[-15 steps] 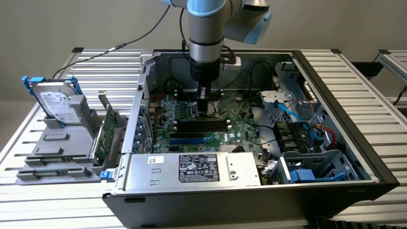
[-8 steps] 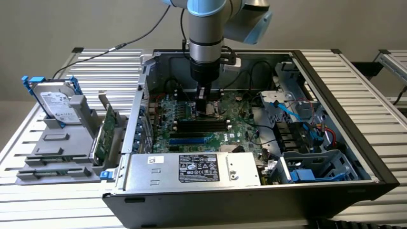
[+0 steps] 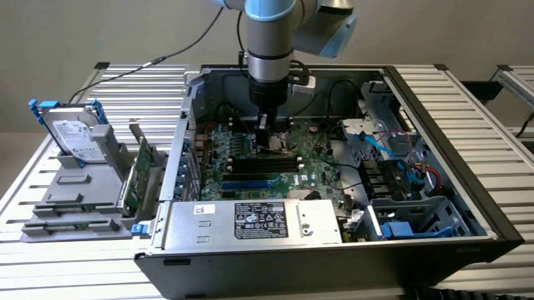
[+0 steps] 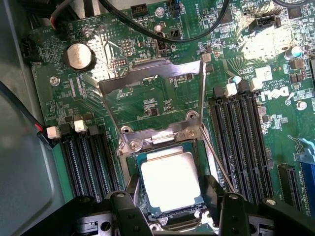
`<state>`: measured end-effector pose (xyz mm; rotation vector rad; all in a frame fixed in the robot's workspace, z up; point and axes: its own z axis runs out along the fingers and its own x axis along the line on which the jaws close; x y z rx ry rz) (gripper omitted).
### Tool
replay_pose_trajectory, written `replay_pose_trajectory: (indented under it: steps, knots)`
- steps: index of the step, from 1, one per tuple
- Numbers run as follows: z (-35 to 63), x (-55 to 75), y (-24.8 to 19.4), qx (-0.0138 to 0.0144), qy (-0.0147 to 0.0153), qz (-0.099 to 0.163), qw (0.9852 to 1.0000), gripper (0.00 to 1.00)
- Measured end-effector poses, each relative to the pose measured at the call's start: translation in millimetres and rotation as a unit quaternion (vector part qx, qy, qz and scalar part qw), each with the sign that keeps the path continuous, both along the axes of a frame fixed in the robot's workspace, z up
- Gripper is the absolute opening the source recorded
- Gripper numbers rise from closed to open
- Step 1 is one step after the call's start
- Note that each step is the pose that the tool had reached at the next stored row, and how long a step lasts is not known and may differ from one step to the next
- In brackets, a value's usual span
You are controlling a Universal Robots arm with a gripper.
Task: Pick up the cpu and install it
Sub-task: 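Place the cpu into insertion slot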
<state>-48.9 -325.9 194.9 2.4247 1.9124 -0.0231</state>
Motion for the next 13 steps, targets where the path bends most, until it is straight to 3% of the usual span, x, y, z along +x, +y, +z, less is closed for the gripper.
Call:
replay_pose_trajectory:
  steps: [13]
  knots:
    - [0.6, -1.8, 2.9, -0.0053, 0.0000, -0.003, 1.0000, 0.63]
